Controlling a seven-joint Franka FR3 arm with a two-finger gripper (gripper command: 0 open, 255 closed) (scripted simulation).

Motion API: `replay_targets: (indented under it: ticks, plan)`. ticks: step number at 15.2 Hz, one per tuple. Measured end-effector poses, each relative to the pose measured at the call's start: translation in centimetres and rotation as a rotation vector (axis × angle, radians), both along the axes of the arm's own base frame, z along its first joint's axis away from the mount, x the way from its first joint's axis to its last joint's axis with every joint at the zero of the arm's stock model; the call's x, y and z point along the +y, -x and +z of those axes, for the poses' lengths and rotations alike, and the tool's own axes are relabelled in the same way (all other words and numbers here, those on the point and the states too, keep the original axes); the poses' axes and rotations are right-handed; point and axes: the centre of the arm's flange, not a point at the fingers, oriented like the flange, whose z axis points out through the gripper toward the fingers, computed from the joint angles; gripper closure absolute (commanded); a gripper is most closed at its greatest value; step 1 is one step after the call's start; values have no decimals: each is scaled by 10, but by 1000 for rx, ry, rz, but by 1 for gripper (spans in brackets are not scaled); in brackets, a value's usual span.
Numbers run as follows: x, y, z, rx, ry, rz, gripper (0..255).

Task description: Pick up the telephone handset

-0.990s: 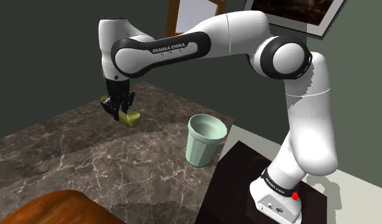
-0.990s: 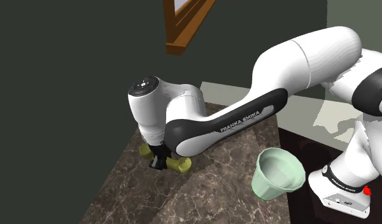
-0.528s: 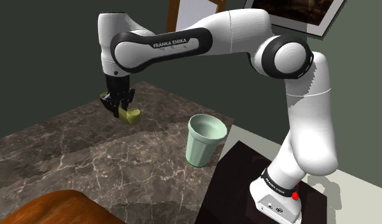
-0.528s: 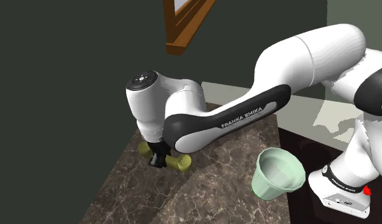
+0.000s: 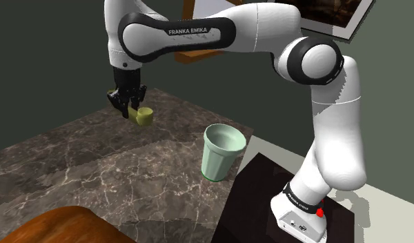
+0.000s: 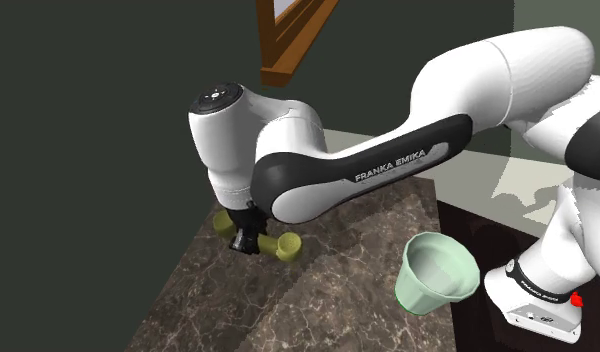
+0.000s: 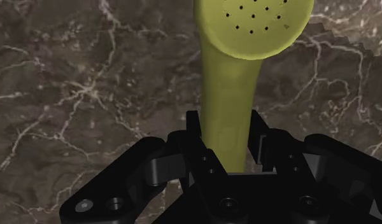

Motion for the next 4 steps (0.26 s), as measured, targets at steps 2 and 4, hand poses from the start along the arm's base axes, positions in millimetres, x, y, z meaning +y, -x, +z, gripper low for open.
replay_targets:
  ticks: [2, 4]
  plan:
    - [-1, -1, 12, 0, 0, 0, 255]
    - [-1, 0, 20, 0, 0, 0, 255]
